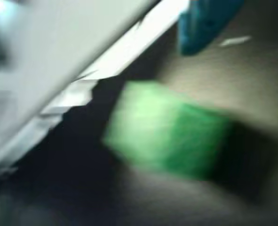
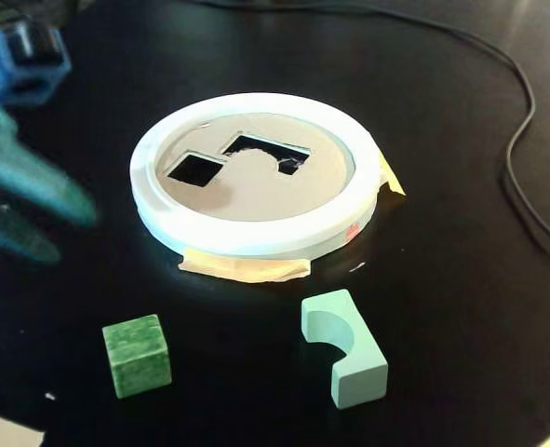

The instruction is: Pick up the U shape block and drop it in corresponding U shaped hole

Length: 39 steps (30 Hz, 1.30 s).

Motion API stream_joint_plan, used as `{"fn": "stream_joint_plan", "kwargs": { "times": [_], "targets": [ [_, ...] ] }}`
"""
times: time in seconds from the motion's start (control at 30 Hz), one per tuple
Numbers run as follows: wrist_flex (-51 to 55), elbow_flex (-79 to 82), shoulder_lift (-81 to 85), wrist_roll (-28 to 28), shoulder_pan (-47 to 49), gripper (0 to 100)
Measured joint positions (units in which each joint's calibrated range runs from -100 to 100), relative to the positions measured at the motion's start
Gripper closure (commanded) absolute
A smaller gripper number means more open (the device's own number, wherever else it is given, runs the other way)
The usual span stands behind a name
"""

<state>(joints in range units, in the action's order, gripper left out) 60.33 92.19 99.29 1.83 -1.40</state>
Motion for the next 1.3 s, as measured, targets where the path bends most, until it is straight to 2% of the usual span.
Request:
{"fn": "stream_joint_plan", "kwargs": {
  "times": [0.17, 0.3, 0.5, 0.6, 0.67, 0.8, 0.87, 1.0, 1.03, 1.2, 1.3],
  "targets": [
    [-4.2, -5.8, -0.8, 0.0, 0.2, 35],
    [-4.8, -15.4, -12.0, 1.4, 0.4, 35],
    [-4.8, -45.0, -42.5, 5.0, 1.3, 35],
    [-4.8, -62.6, -60.5, 8.5, 2.7, 35],
    [-4.8, -71.3, -70.3, 12.1, 2.7, 35],
    [-4.8, -85.6, -89.3, 23.0, 2.6, 35],
    [-4.8, -89.4, -96.1, 30.4, 3.4, 35],
    [-4.8, -91.4, -102.2, 40.5, 6.2, 35],
    [-5.3, -91.8, -104.3, 44.9, 7.5, 35],
    [-5.4, -94.9, -110.5, 55.6, 12.1, 36],
    [-5.5, -100.0, -115.2, 58.6, 13.6, 36]
  ]
}}
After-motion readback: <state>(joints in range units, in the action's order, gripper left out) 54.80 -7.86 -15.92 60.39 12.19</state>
